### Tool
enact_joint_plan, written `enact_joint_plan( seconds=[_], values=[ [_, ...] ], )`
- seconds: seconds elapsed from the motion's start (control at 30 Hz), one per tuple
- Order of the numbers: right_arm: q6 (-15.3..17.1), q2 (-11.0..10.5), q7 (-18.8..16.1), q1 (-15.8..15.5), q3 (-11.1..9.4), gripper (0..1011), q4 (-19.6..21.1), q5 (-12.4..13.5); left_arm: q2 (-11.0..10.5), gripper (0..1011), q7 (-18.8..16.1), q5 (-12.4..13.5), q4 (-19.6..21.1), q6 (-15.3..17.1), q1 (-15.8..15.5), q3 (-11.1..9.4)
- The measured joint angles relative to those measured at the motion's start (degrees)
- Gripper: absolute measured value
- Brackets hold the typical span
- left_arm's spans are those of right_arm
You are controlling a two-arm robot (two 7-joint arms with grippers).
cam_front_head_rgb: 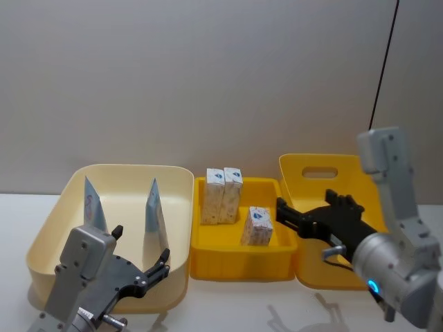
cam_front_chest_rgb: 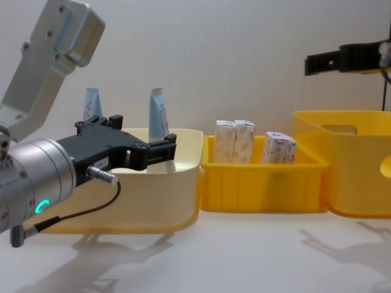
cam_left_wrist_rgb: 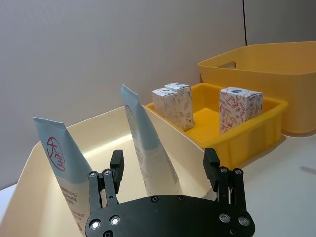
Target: Bimanual collaborative sorting of washing and personal care products
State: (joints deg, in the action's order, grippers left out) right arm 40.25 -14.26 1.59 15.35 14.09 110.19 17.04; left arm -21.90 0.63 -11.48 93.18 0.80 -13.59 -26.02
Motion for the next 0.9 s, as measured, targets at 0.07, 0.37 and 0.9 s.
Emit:
enact_joint_plan(
  seconds=[0.07, 0.37, 0.9],
  values=[
    [2.5, 0.9, 0.5, 0.8, 0.4, 1001, -0.2, 0.1, 0.0, 1003, 0.0, 0.0, 0.0, 0.0, 0.0, 0.0],
    [9.0, 6.0, 3.8, 3.5, 1.8, 1001, -3.9, 0.0, 0.0, 1003, 0.0, 0.0, 0.0, 0.0, 0.0, 0.0],
    [10.5, 13.0, 8.1, 8.0, 3.5, 1001, -14.2, -2.2, 0.0, 1003, 0.0, 0.0, 0.0, 0.0, 0.0, 0.0]
  ],
)
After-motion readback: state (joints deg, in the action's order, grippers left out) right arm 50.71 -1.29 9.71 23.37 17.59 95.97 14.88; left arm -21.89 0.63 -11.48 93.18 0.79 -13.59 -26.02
